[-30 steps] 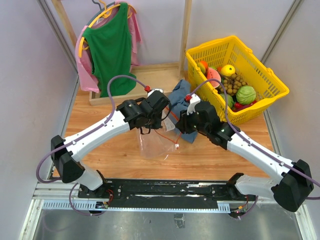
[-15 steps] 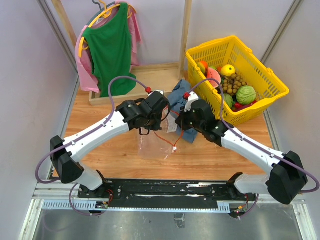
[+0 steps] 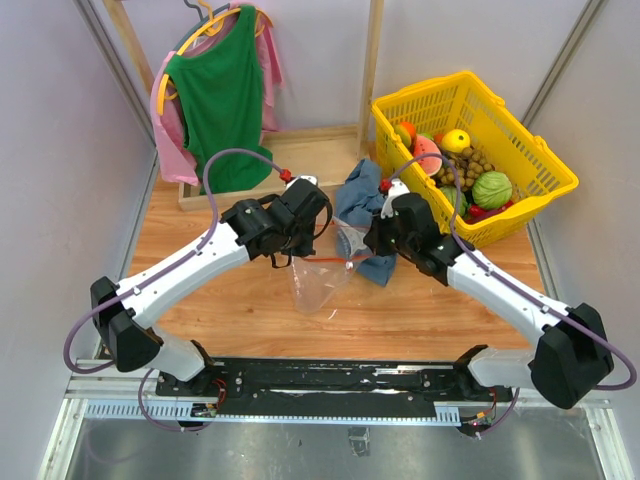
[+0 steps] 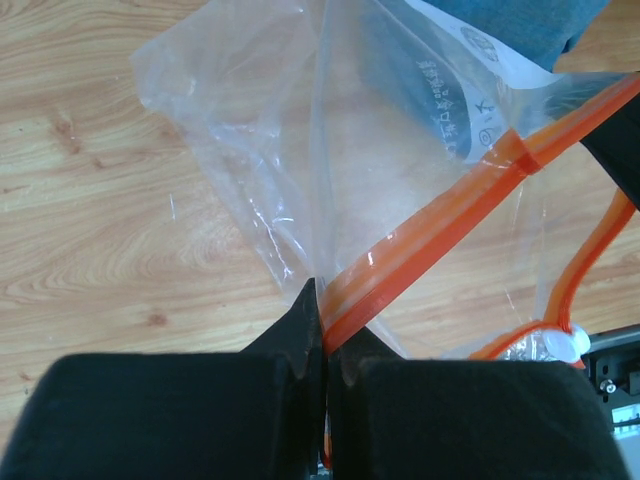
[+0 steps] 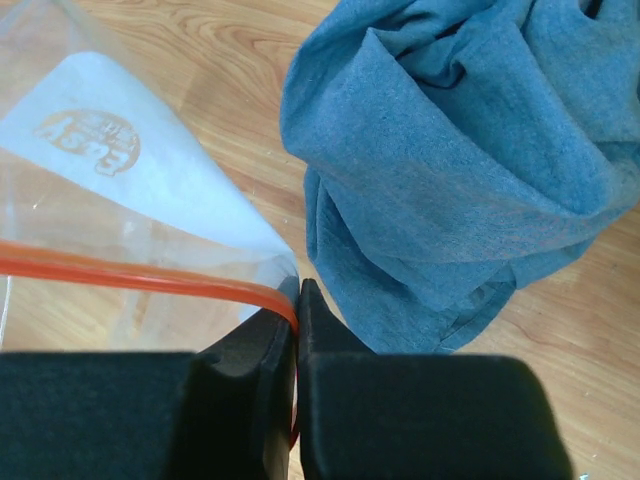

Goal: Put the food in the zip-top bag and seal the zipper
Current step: Open the zipper of the food storage bag.

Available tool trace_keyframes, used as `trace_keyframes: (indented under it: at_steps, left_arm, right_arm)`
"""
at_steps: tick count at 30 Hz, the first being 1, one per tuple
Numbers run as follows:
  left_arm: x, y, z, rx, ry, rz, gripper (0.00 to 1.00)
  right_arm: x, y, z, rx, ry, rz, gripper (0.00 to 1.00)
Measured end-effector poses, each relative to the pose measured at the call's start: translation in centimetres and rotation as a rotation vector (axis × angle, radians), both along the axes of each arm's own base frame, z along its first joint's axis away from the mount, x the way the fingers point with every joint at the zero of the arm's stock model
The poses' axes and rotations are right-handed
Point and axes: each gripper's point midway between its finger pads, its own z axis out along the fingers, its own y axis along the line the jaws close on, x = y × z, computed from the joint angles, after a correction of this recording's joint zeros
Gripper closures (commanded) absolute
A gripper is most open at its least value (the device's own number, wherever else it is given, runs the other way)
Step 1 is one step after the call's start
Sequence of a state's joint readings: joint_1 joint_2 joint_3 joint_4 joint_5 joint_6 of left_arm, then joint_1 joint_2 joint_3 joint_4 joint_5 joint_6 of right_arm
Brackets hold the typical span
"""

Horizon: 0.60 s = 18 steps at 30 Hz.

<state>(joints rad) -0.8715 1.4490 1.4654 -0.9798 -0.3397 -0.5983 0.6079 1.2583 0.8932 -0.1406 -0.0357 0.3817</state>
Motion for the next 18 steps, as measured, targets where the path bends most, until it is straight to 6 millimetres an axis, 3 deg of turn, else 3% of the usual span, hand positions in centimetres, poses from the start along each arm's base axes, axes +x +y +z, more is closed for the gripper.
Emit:
trace_keyframes:
  at_steps: [4, 10, 18]
  left_arm:
    - [0.2, 0.1, -0.4, -0.004, 0.004, 0.013, 1.0]
    - [0.6, -0.2, -0.8, -0.004, 0.018, 0.044, 1.0]
    - [1.6, -0.2, -2.5, 0.081, 0.054, 0.097, 1.0]
  right_arm:
    - [-0.2, 0.4, 0.9, 0.009, -0.004, 0.058, 0.71]
    - [-0.6, 1.1, 4.6, 0.032, -0.06, 0.149, 0.43]
    - [-1.1, 0.9, 10.6, 0.027, -0.155, 0.22, 0.28]
